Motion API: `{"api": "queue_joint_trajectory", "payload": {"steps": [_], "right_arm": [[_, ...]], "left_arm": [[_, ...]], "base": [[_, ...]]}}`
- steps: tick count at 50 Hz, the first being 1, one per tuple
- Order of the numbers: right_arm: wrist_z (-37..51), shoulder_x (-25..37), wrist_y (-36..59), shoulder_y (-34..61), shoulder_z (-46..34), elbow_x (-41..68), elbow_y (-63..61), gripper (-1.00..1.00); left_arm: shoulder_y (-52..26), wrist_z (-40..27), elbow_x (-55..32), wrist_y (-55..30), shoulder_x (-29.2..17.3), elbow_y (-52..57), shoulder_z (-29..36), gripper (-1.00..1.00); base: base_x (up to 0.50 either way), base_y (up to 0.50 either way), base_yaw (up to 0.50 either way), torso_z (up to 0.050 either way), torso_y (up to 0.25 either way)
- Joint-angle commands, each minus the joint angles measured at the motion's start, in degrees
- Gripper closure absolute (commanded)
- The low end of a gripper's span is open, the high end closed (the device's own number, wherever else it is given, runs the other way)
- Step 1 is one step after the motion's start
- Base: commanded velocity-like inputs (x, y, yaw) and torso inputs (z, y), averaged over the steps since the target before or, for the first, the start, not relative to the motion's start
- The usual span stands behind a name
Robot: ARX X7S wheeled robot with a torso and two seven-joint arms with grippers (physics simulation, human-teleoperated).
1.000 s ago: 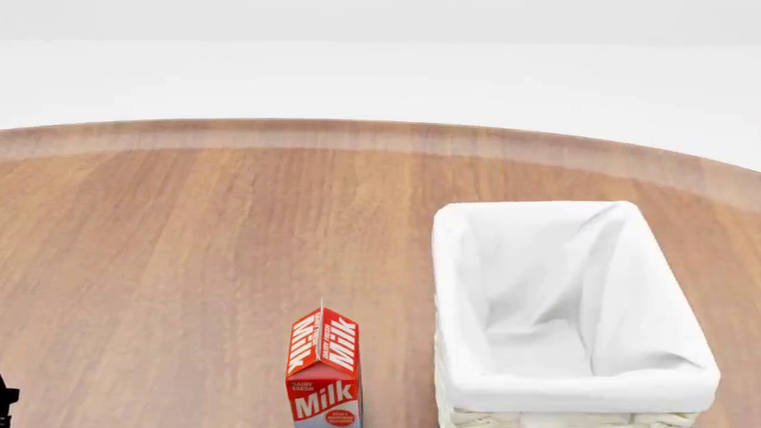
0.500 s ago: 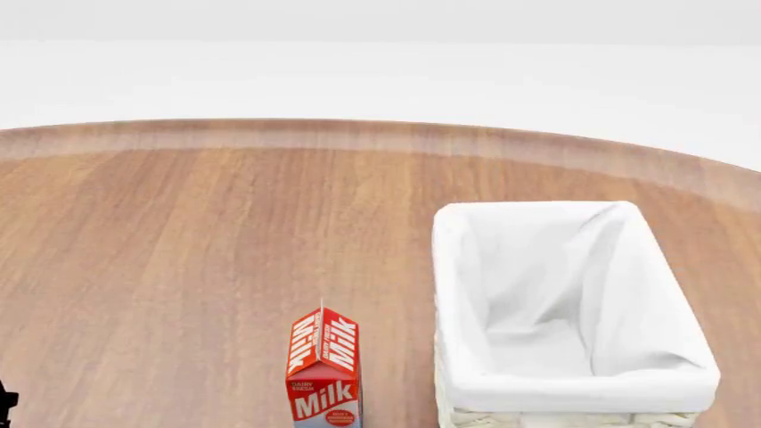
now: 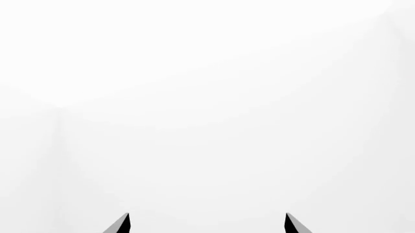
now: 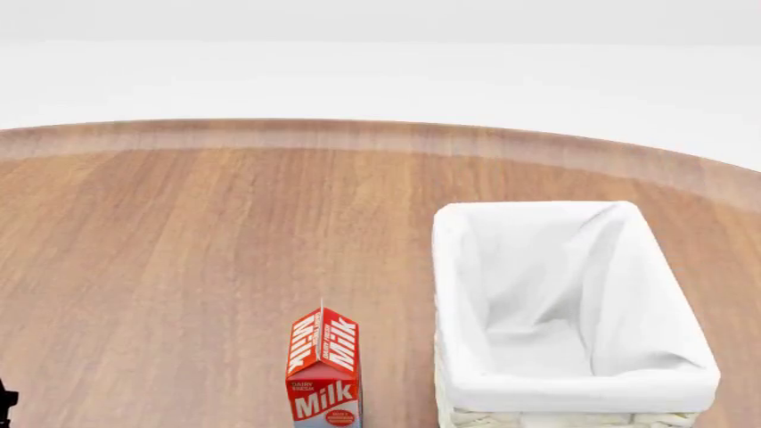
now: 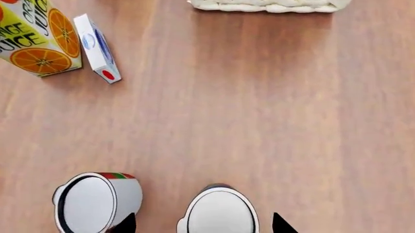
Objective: Pick up the alphabet soup and the tomato sauce, and put them in the basket.
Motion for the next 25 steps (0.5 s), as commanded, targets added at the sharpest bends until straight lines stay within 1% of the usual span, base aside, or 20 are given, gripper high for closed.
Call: {"api": "queue_joint_trajectory", "payload": {"steps": [1,8,9,10,11,12,25], "right_arm": [[-1.7,-1.6,0.1,-0.8,-1.1,-2.0,2.7,-1.0],[-2.6,-2.2,0.0,-0.6,-1.2,-2.7,4.5,-1.0],[-3.0,-2.3,-0.1,-0.7,-1.3,-3.0,5.1,-1.0],[-3.2,-2.5,-0.1,-0.8,-1.4,-3.3,5.4,-1.0],[-3.2,-2.5,-0.1,-0.8,-1.4,-3.3,5.5,-1.0],[-3.2,-2.6,0.0,-0.8,-1.5,-3.4,5.8,-1.0],[-3.7,-3.5,0.2,-0.9,-2.2,-4.6,6.6,-1.0]], "left_arm": [[0.3,0.1,0.2,-0.2,0.3,0.0,-0.2,-1.0],[0.9,-0.1,-0.1,0.2,0.3,0.0,-0.3,-1.0],[-3.6,-8.7,-8.7,8.8,-8.3,0.0,8.3,-1.0],[2.2,-0.5,-0.1,1.4,0.3,0.0,0.0,-1.0],[-6.1,-9.1,-8.7,10.0,-8.3,0.0,8.6,-1.0],[2.1,-0.5,-0.2,1.4,0.3,0.0,0.0,-1.0],[0.9,-0.2,0.0,0.0,0.3,0.0,-0.1,-1.0]], "base": [[0.0,0.0,0.0,0.0,0.0],[0.0,0.0,0.0,0.0,0.0],[0.0,0.0,0.0,0.0,0.0],[0.0,0.0,0.0,0.0,0.0],[0.0,0.0,0.0,0.0,0.0],[0.0,0.0,0.0,0.0,0.0],[0.0,0.0,0.0,0.0,0.0]]}}
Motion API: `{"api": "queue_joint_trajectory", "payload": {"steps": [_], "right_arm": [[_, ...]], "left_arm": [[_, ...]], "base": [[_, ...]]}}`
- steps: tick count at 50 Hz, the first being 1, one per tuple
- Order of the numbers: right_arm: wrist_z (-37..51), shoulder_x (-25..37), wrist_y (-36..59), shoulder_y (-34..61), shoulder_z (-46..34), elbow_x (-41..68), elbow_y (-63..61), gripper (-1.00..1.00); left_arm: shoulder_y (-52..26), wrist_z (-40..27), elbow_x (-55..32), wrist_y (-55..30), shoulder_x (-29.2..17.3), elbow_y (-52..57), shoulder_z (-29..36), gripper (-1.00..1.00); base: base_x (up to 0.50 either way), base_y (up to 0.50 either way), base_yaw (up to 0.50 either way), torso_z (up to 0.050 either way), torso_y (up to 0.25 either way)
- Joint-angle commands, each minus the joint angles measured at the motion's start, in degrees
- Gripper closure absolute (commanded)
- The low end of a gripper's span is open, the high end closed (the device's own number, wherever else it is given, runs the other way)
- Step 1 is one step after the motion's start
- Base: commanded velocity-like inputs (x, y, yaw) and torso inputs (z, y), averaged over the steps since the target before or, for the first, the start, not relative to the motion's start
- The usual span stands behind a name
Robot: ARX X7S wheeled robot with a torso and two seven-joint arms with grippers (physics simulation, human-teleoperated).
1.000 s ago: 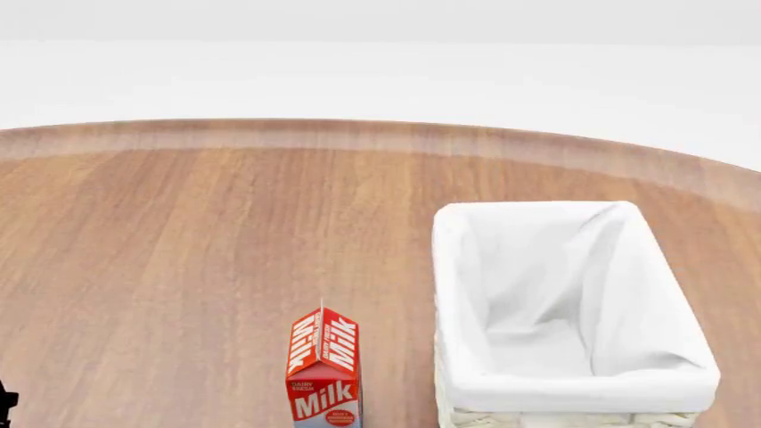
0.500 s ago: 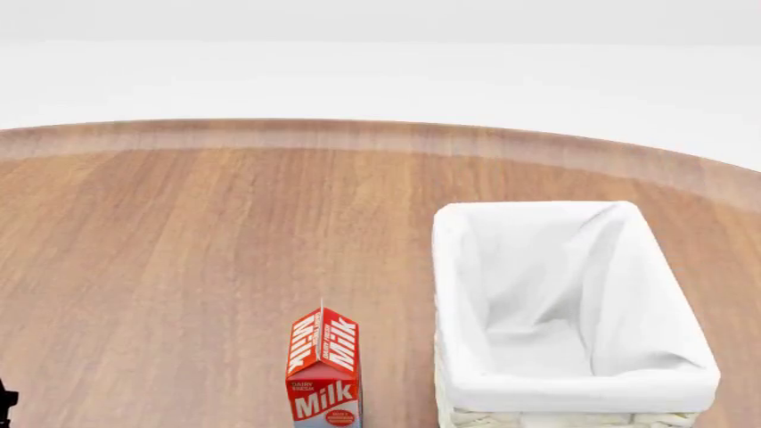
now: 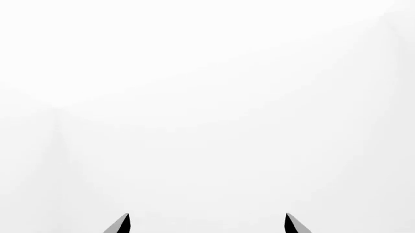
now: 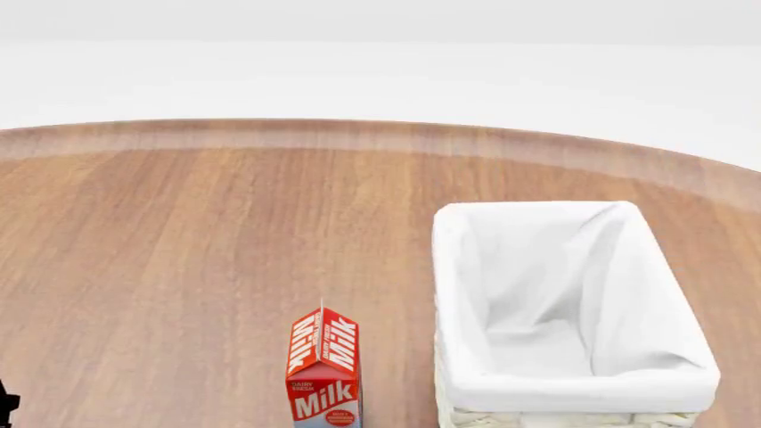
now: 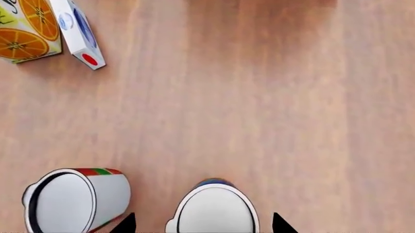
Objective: Pick up the alphabet soup and the tomato sauce, and put them in the basket.
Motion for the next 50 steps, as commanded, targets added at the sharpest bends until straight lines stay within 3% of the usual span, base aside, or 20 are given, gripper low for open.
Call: {"api": "queue_joint_trajectory", "payload": {"steps": [1,50], "right_arm": [[-0.9,-0.9,0.1,-0.2,-0.7,-1.3,1.4,-1.0],[-4.8,-4.8,-0.3,0.0,-2.5,-4.7,9.5,-1.0]], "left_arm": [[0.2,0.4,0.6,-0.7,0.4,0.0,-0.2,-1.0],[0.8,0.1,0.5,-0.5,0.4,0.0,-0.2,-1.0]], "base": [[0.0,0.0,0.0,0.0,0.0],[0.0,0.0,0.0,0.0,0.0]]}}
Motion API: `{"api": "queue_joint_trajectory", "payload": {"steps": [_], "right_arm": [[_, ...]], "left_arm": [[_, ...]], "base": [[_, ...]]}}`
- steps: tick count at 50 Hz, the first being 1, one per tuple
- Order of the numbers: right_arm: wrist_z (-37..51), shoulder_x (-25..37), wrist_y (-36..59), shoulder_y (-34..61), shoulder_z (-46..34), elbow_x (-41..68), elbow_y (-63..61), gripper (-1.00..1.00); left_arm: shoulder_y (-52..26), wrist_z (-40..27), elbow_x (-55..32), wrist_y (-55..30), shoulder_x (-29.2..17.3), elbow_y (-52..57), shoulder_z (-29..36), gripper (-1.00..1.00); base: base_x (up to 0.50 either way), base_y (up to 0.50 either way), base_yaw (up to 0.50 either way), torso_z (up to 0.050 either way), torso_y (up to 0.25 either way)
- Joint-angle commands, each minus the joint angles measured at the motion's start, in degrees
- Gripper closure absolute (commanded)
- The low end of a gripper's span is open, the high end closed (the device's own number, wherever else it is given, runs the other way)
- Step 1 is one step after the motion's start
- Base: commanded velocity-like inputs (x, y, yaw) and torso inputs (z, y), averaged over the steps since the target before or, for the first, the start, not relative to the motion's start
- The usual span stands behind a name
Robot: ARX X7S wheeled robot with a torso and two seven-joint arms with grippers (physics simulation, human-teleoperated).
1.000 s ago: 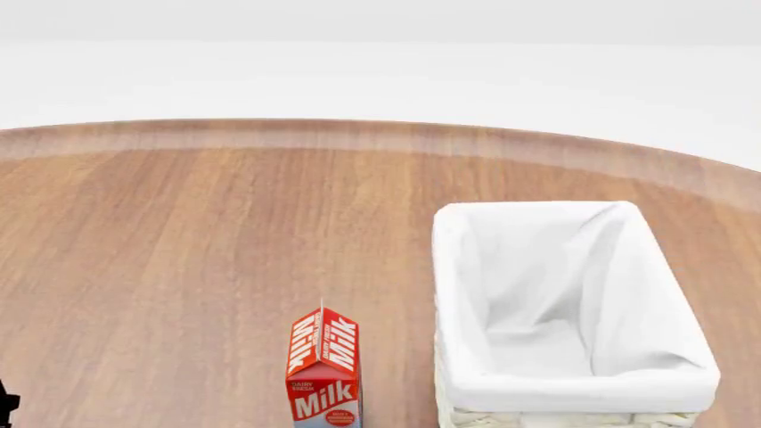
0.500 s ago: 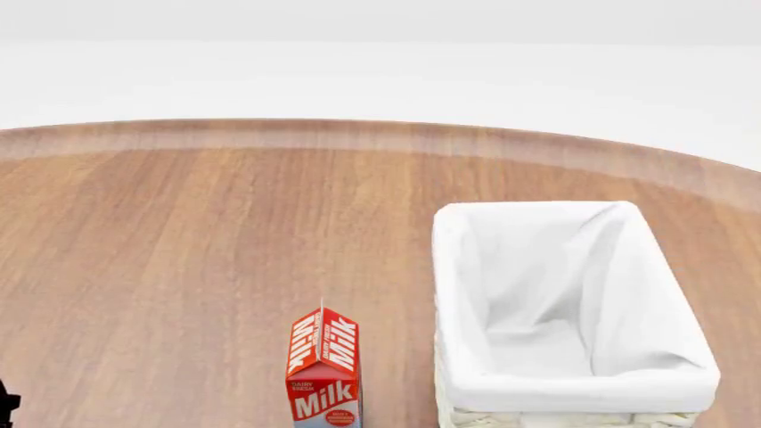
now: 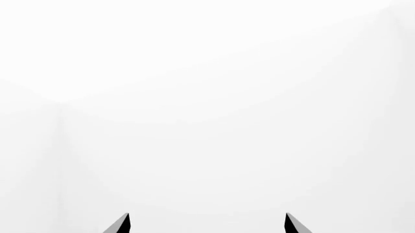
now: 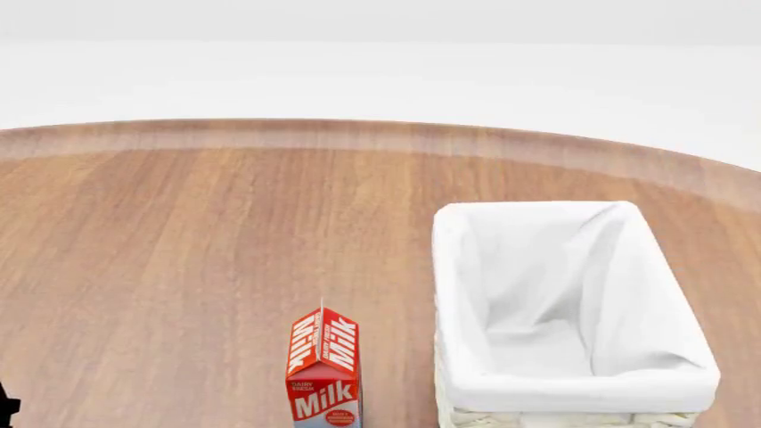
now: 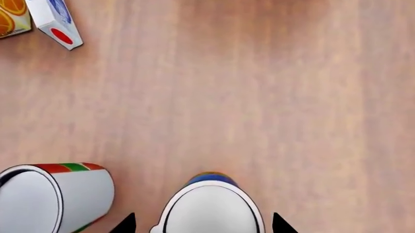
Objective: Pick up the alphabet soup and the tomato sauce, and put them in the basket.
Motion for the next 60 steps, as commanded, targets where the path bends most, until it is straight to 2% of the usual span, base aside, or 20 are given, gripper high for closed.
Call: {"api": "queue_joint_trajectory", "payload": {"steps": [1,43,44,54,60], "right_arm": [[-0.9,-0.9,0.0,0.3,-0.3,-0.6,2.1,-1.0],[-4.1,-3.7,-1.2,-0.2,-1.8,-3.3,7.8,-1.0],[-4.2,-3.7,-1.5,-0.4,-1.8,-3.9,7.5,1.0],[-2.9,-2.8,-1.6,-0.2,-1.6,-4.8,4.6,1.0],[0.1,0.8,-2.8,-0.3,0.6,-2.3,-4.3,1.0]], "left_arm": [[0.0,0.0,0.0,-0.1,0.0,0.0,0.0,-1.0],[0.3,-0.3,0.2,0.0,0.0,0.0,0.5,-1.0],[0.2,-0.3,0.3,-0.1,0.0,0.0,0.6,-1.0],[-0.6,-0.1,0.5,-0.8,0.0,0.0,0.7,-1.0],[-0.4,-0.2,0.6,-0.7,0.0,0.0,0.7,-1.0]], "base": [[0.0,0.0,0.0,0.0,0.0],[0.0,0.0,0.0,0.0,0.0],[0.0,0.0,0.0,0.0,0.0],[0.0,0.0,0.0,0.0,0.0],[0.0,0.0,0.0,0.0,0.0]]}}
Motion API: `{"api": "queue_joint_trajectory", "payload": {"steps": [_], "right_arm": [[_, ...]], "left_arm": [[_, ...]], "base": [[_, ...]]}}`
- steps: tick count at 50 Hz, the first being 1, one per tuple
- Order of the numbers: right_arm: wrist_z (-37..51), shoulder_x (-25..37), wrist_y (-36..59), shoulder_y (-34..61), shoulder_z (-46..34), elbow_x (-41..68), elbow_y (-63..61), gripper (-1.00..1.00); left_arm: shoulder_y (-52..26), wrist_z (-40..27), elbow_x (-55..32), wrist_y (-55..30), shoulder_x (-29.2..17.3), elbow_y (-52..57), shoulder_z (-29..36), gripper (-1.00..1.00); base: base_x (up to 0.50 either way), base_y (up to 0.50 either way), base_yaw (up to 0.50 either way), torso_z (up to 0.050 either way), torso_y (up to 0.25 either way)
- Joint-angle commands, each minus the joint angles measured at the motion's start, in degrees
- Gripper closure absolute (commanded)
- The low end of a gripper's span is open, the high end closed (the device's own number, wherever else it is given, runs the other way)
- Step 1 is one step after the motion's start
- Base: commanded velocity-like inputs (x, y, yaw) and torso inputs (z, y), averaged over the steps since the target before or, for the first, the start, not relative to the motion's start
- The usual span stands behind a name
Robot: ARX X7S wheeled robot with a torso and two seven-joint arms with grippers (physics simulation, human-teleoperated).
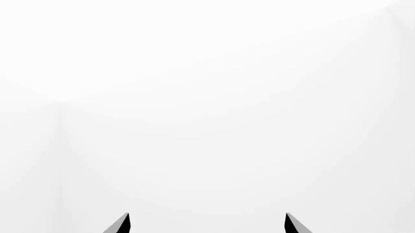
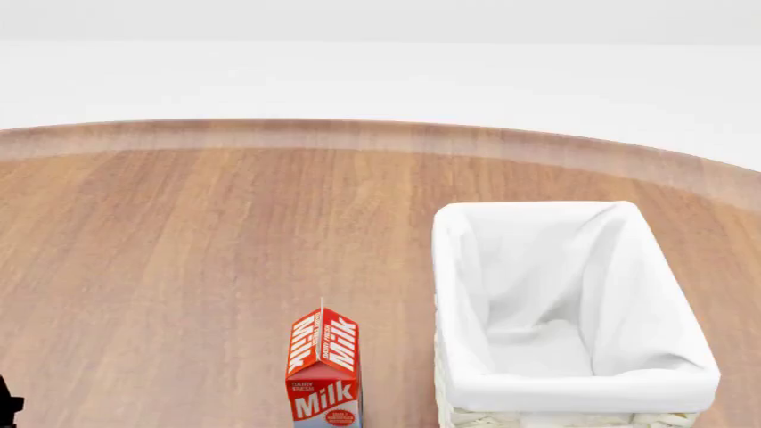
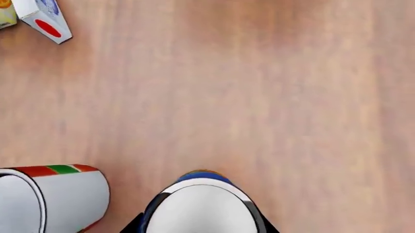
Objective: Pick up the alphabet soup and the tomato sauce, and put them in the basket.
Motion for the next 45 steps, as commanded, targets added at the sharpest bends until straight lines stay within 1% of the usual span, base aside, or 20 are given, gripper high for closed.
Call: {"api": "queue_joint_trajectory", "payload": {"steps": [1,7,17,29,31,32,33,34,37,38,40,41,45], "right_arm": [[3.4,4.3,-0.7,0.3,2.9,1.2,-10.8,1.0],[6.0,6.7,-1.5,0.6,4.5,2.8,-16.7,1.0],[7.8,8.7,-3.1,-0.2,5.8,2.5,-20.8,1.0],[10.6,12.5,-5.2,1.2,9.0,4.8,-26.8,1.0],[9.5,11.9,-5.8,0.6,9.0,2.7,-26.1,1.0],[11.2,13.6,-5.8,1.9,9.9,5.7,-28.3,1.0],[10.6,13.0,-5.8,1.6,9.7,4.0,-27.7,1.0],[11.9,14.4,-5.9,2.7,10.5,6.5,-29.4,1.0],[11.6,14.7,-6.8,2.9,11.3,5.7,-29.7,1.0],[12.8,16.6,-7.2,4.5,12.5,8.6,-31.7,1.0],[12.4,16.7,-7.8,5.0,13.3,7.4,-32.2,1.0],[12.6,17.5,-8.3,5.8,13.9,9.1,-32.9,1.0],[12.8,18.3,-8.9,7.1,14.8,10.0,-34.2,1.0]], "left_arm": [[-0.1,-0.1,0.0,-0.1,0.0,0.0,0.1,-1.0],[-0.2,-0.1,0.0,-0.2,0.0,0.0,0.1,-1.0],[0.3,-0.4,-0.1,0.1,0.0,0.0,0.3,-1.0],[0.8,-0.4,-0.3,0.6,0.0,0.0,0.0,-1.0],[0.6,-0.4,-0.2,0.4,0.0,0.0,0.0,-1.0],[0.5,-0.3,-0.3,0.3,0.0,0.0,-0.1,-1.0],[0.4,-0.2,-0.2,0.3,0.0,0.0,-0.1,-1.0],[0.3,-0.2,-0.3,0.3,0.0,0.0,-0.2,-1.0],[0.6,-0.2,-0.4,0.5,0.0,0.0,-0.3,-1.0],[0.8,-0.3,-0.4,0.6,0.0,0.0,-0.3,-1.0],[0.9,-0.4,-0.6,0.6,0.0,0.0,-0.4,-1.0],[0.9,-0.4,-0.5,0.7,0.0,0.0,-0.3,-1.0],[1.0,-0.4,-0.5,0.8,0.0,0.0,-0.3,-1.0]], "base": [[0.0,0.0,0.0,0.0,0.0],[0.0,0.0,0.0,0.0,0.0],[0.0,0.0,0.0,0.0,0.0],[0.0,0.0,0.0,0.0,0.001],[0.0,0.0,0.0,0.0,0.0],[0.0,0.0,0.0,0.0,0.0],[0.0,0.0,0.0,0.0,0.0],[0.0,0.0,0.0,0.0,0.0],[0.0,0.0,0.0,0.0,0.0],[0.0,0.0,0.0,0.0,0.0],[0.0,0.0,0.0,0.0,0.0],[0.0,0.0,0.0,0.0,0.0],[0.0,0.0,0.0,0.0,0.0]]}}
